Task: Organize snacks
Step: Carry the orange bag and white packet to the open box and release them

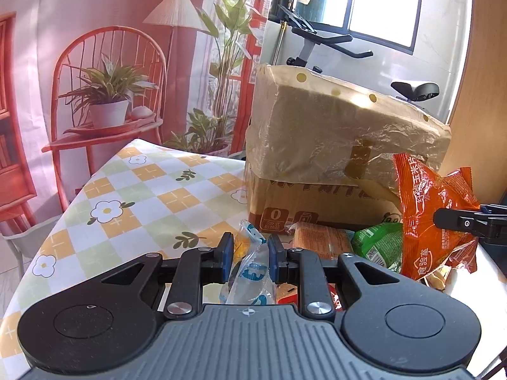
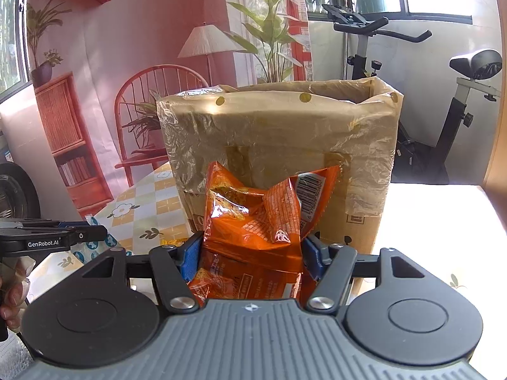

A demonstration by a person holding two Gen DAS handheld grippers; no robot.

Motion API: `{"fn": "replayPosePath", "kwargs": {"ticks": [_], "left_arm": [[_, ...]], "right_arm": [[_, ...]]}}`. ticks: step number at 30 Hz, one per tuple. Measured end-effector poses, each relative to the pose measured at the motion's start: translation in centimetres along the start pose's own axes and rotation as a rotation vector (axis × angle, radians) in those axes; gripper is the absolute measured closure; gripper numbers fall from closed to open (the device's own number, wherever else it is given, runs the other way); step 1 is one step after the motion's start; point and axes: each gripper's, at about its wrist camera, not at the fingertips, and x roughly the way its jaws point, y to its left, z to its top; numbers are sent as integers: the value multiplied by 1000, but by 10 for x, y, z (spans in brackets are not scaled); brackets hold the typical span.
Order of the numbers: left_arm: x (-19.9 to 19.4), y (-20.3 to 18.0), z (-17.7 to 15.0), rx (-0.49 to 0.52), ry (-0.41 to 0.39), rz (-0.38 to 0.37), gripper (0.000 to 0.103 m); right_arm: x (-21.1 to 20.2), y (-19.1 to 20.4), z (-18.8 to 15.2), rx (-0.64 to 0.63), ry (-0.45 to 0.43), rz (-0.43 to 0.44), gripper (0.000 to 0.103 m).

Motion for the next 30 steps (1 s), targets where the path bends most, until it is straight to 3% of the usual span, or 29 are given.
{"fn": "replayPosePath", "kwargs": {"ticks": [8,17,24,30], "left_arm": [[-21,-18,43,36,-121,-57,79],[-14,-58,139,93,-300,-133,79],[51,-92,198,98,-286,-140,79],[112,-97,204,86,-188,-90,79]], "right_arm": [[-21,-1,26,-12,-91,1,38],[-32,-16,110,-60,-260,-42,38],[23,-35,162,-136,-262,-152,38],[89,-48,163,-137,-138,-165,38]]}}
